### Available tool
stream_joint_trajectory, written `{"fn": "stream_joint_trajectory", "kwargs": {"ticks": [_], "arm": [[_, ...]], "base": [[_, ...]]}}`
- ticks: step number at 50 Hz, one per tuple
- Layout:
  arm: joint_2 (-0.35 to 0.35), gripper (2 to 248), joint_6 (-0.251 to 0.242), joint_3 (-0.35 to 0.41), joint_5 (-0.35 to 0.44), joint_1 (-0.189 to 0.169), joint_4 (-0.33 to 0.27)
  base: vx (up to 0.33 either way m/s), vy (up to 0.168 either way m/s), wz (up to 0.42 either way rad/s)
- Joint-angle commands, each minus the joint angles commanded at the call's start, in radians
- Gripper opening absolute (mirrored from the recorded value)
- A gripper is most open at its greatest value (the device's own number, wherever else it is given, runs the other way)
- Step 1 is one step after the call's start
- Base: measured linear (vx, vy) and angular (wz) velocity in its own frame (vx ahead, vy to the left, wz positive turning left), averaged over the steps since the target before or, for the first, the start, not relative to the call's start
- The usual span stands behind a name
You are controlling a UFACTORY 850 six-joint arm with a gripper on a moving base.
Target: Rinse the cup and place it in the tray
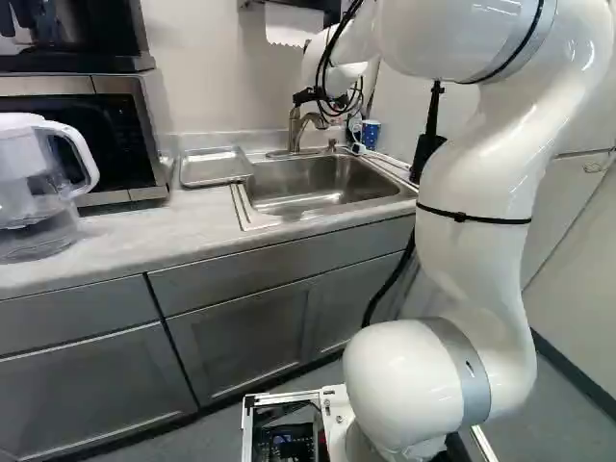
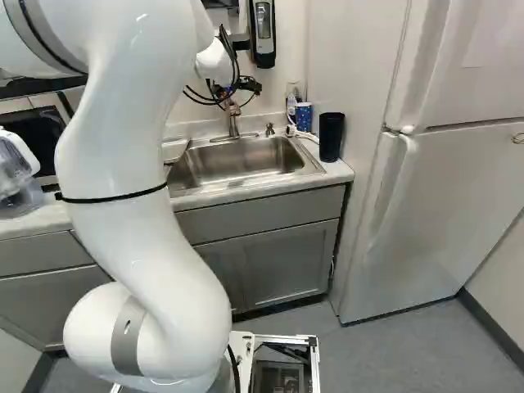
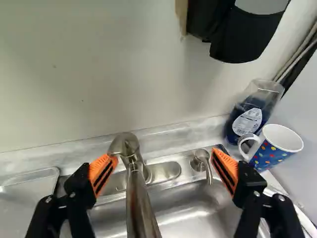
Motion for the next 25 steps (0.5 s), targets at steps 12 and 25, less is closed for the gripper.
{"fn": "stream_joint_trajectory", "kwargs": {"ticks": [12,25], "arm": [[-0.028,247,0.0,-0.032,0.049,0.003,0.0],[-0.044,247,0.0,-0.052,0.093,0.004,0.0]], "base": [[0.0,0.0,0.0],[0.0,0.0,0.0]]}}
